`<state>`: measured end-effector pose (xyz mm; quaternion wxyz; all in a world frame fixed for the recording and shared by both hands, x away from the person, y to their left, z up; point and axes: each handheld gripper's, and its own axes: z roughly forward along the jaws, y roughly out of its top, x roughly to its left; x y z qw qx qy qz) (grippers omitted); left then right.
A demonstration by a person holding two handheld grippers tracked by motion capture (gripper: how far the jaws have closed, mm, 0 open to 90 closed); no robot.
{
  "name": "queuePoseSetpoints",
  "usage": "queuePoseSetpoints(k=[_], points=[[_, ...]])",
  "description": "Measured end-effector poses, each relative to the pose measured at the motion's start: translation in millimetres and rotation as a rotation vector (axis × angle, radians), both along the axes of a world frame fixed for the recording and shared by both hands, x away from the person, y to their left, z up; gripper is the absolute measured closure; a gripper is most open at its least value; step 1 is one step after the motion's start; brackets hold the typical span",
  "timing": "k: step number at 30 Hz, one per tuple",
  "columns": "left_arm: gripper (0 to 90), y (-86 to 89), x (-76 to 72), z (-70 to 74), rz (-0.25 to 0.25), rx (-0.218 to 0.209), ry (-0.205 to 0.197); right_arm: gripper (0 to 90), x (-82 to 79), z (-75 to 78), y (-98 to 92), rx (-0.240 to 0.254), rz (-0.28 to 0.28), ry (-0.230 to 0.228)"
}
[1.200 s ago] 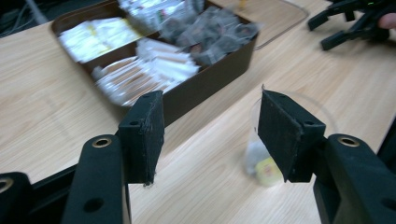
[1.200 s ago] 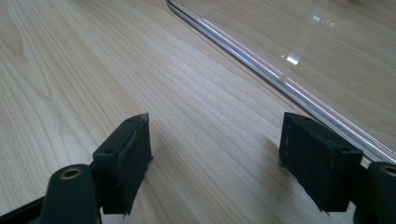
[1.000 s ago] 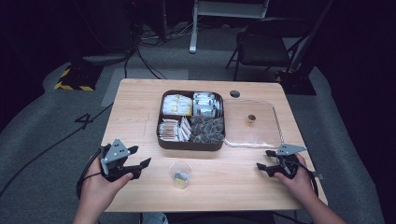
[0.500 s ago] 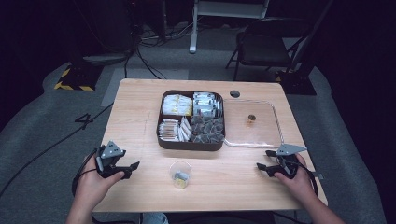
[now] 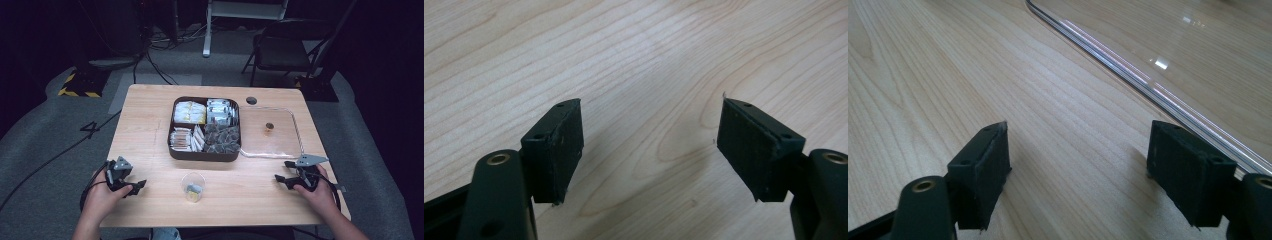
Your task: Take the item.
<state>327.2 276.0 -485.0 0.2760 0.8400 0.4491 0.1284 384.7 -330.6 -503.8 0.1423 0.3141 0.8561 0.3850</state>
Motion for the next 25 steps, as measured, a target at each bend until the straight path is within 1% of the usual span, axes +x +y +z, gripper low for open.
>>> queuePoseSetpoints(k=[2, 3, 4, 5, 7, 8, 10, 11, 12, 13, 16, 18, 25], points=[[23.9, 0.7, -0.6, -4.1, 0.001, -0.008, 0.005, 25.5, 0.0, 0.0, 0.0, 0.000, 0.000, 0.000], [22.6, 1.3, -0.8, -6.6, -0.011, -0.004, -0.005, 25.5, 0.0, 0.0, 0.0, 0.000, 0.000, 0.000], [19.5, 1.6, -0.8, -7.8, -0.018, 0.001, -0.016, 25.5, 0.0, 0.0, 0.0, 0.000, 0.000, 0.000], [17.4, 1.6, -0.7, -9.2, -0.020, -0.005, -0.025, 25.5, 0.0, 0.0, 0.0, 0.000, 0.000, 0.000], [15.8, 1.7, -0.2, -10.5, -0.014, -0.011, -0.034, 25.5, 0.0, 0.0, 0.0, 0.000, 0.000, 0.000], [15.5, 1.1, -0.1, -11.2, 0.000, -0.019, -0.041, 25.5, 0.0, 0.0, 0.0, 0.000, 0.000, 0.000], [14.4, 1.0, 0.8, -14.2, 0.010, -0.030, -0.072, 25.4, 0.0, 0.0, 0.0, 0.000, 0.000, 0.000], [13.0, 0.2, 1.3, -17.8, 0.019, -0.050, -0.098, 25.4, 0.0, 0.0, 0.0, 0.000, 0.000, 0.000], [9.5, -0.5, 1.7, -20.5, 0.026, -0.063, -0.114, 25.5, 0.0, 0.0, 0.0, 0.000, 0.000, 0.000], [6.7, -0.9, 2.7, -20.6, 0.027, -0.058, -0.111, 25.5, 0.0, 0.0, 0.0, 0.000, 0.000, 0.000], [3.3, -2.3, 3.5, -21.0, 0.022, -0.056, -0.105, 25.5, 0.0, 0.0, 0.0, 0.000, 0.001, 0.000], [0.7, -3.2, 4.2, -21.1, 0.007, -0.045, -0.097, 25.4, 0.0, 0.0, 0.0, 0.000, 0.000, 0.000], [0.0, -3.2, 4.2, -21.1, 0.008, -0.046, -0.097, 25.4, 0.0, 0.0, 0.0, 0.000, 0.001, 0.000]])
